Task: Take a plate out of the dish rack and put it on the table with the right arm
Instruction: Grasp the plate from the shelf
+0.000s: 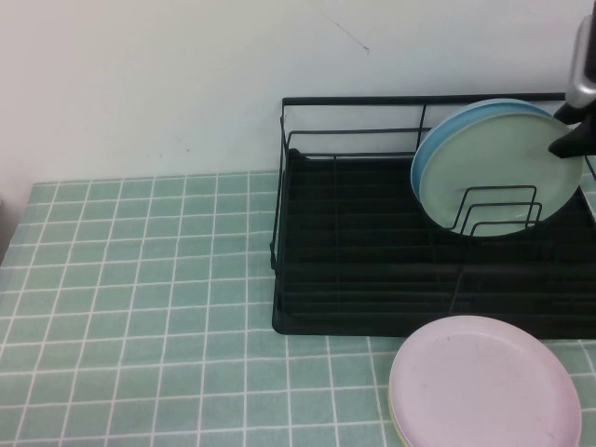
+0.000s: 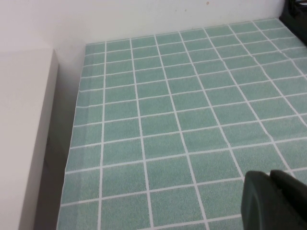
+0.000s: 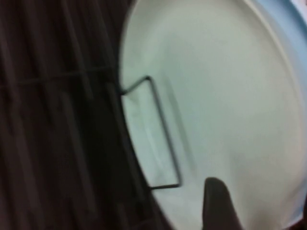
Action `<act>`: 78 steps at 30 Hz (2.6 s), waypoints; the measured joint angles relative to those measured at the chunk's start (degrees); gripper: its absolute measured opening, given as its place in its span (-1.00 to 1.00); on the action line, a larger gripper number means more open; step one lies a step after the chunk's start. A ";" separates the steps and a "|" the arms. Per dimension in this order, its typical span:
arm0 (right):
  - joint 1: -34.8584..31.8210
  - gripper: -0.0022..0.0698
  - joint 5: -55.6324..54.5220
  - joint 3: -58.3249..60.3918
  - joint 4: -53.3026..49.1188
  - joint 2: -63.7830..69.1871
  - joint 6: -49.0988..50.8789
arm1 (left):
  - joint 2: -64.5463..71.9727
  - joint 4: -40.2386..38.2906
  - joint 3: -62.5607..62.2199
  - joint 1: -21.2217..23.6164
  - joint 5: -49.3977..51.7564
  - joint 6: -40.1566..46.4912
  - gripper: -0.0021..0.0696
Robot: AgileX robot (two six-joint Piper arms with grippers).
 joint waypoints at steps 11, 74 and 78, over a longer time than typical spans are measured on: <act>0.00 0.07 -8.66 -0.14 1.68 2.73 -4.58 | 0.00 0.00 0.00 0.00 0.00 0.00 -0.95; -0.09 0.03 -1.60 -0.56 4.89 2.26 -9.65 | 0.00 0.00 0.00 0.00 0.00 0.00 -0.95; -0.09 0.03 -1.08 -0.56 4.97 2.26 -9.65 | 0.00 0.00 0.00 0.00 0.00 0.00 -0.95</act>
